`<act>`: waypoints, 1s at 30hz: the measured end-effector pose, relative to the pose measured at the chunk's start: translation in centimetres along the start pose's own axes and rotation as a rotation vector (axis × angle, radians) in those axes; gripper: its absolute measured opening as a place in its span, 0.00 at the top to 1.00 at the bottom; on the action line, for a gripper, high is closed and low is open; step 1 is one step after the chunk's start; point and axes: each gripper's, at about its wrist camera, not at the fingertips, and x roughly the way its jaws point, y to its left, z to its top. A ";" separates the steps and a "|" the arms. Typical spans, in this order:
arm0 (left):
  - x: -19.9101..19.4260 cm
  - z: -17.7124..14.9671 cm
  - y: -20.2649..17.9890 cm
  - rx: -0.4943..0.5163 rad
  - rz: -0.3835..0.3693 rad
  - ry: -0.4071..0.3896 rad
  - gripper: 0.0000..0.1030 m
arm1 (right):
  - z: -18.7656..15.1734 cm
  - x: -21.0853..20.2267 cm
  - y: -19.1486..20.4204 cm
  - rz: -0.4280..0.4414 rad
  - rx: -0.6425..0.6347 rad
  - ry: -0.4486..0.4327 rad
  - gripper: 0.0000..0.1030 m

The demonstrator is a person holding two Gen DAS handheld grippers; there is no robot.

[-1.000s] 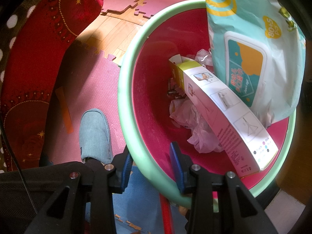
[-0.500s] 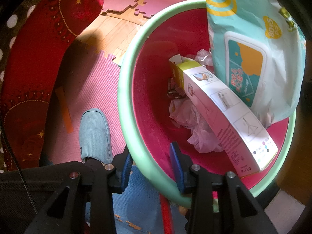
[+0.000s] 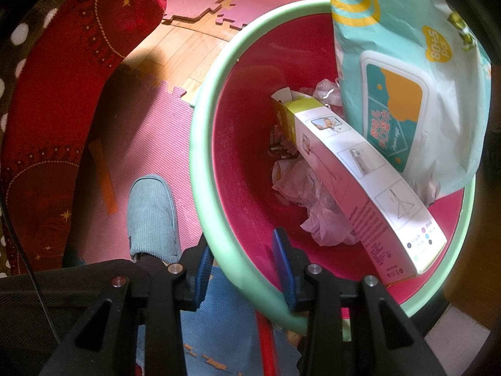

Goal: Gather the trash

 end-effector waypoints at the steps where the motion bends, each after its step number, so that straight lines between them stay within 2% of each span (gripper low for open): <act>1: 0.0 0.0 0.0 0.000 0.000 0.000 0.62 | 0.0 0.0 0.0 0.000 0.000 0.000 0.68; 30: -0.1 -0.1 0.1 0.002 0.006 -0.008 0.61 | 0.0 0.0 0.0 -0.001 0.003 -0.001 0.68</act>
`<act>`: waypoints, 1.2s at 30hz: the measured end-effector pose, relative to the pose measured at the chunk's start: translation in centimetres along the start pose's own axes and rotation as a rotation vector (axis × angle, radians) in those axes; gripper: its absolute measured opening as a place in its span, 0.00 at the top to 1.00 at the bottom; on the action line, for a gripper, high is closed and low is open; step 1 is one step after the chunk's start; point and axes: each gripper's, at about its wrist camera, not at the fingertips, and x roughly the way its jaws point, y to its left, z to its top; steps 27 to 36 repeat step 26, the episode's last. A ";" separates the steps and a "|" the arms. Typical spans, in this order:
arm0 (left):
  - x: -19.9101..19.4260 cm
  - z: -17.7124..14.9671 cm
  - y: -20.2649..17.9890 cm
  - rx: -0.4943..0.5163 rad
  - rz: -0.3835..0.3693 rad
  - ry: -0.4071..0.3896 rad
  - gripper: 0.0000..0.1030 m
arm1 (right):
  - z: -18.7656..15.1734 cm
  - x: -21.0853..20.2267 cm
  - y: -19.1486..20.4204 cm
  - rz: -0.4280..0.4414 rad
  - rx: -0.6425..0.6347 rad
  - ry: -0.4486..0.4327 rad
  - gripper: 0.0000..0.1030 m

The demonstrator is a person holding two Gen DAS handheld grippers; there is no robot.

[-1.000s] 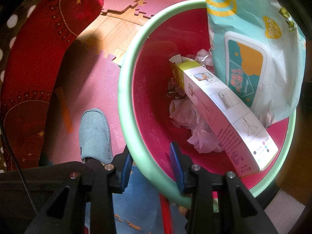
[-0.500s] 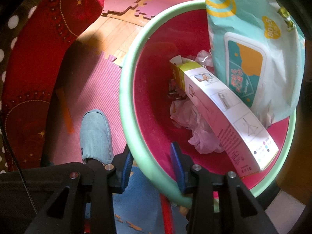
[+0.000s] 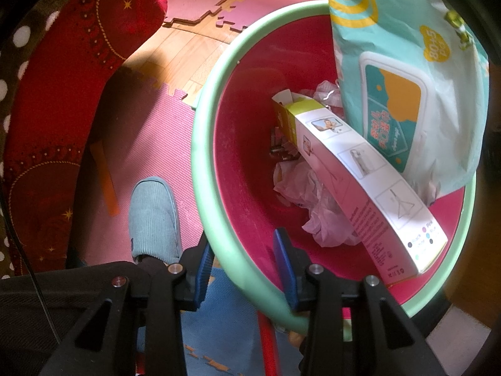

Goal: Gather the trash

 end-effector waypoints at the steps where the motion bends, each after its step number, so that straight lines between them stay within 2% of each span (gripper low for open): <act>1: 0.0 0.0 0.0 0.000 -0.001 0.000 0.61 | 0.0 0.0 0.0 0.000 0.000 0.000 0.68; 18: -0.4 0.0 0.1 -0.007 0.015 -0.035 0.59 | -0.1 -0.1 0.0 -0.003 -0.002 -0.001 0.68; 36: -0.5 -0.1 0.3 -0.014 0.004 -0.034 0.58 | 0.0 -0.1 0.1 -0.005 -0.002 -0.001 0.68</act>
